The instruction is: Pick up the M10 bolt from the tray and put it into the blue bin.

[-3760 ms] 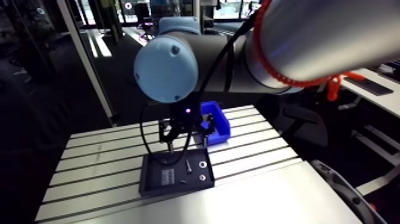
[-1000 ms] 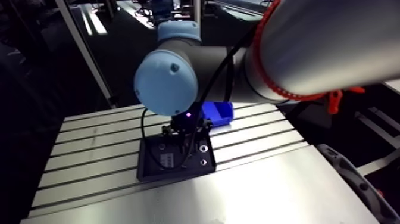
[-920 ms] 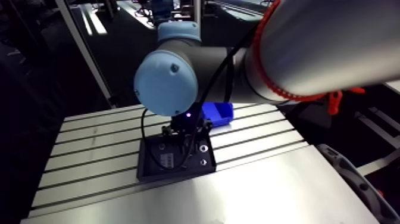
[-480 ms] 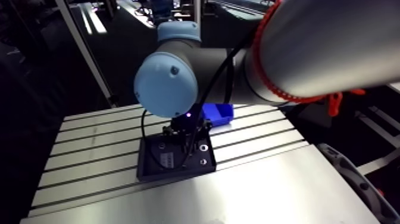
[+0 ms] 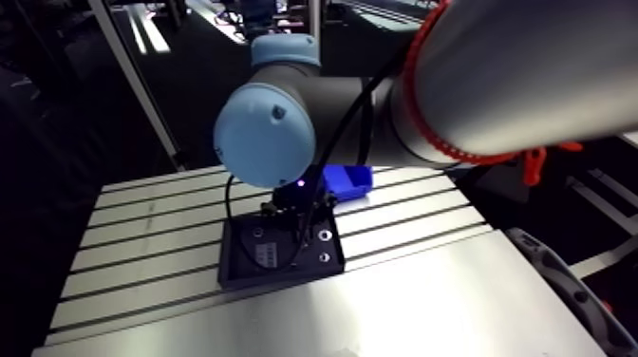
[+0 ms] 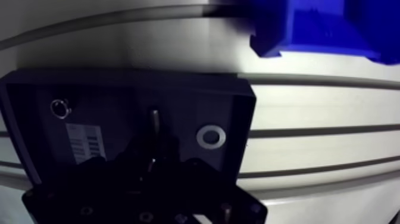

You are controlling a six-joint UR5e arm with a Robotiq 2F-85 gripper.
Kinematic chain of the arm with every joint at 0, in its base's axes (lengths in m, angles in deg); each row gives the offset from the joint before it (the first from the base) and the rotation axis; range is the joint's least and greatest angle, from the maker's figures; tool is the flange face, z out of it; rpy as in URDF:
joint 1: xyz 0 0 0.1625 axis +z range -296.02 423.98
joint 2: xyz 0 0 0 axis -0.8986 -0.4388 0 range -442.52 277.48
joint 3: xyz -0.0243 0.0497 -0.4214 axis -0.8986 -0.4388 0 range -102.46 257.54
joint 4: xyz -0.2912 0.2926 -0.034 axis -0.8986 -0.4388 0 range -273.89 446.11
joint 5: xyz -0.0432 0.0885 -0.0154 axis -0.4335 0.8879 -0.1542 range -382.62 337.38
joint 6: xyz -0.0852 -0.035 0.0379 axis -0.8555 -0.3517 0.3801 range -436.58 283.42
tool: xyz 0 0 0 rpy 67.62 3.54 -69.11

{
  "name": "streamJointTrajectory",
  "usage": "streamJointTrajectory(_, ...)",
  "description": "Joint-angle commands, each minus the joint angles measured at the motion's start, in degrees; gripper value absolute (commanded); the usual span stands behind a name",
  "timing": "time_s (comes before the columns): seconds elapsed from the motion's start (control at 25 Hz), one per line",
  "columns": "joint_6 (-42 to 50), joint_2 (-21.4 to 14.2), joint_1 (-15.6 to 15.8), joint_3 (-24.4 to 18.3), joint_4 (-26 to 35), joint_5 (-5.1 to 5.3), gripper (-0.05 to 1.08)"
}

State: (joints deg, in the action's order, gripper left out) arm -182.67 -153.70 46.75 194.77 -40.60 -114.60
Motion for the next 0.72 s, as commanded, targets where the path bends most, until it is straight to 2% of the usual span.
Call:
streamJointTrajectory(0.04,-0.2,0.0,0.0,0.2,-0.6,0.00,0.80)
streamJointTrajectory(0.52,-0.7,-0.7,-0.1,0.1,-1.2,0.08,0.93)
streamJointTrajectory(0.72,-0.9,-2.2,0.0,0.2,-1.0,0.08,1.00)
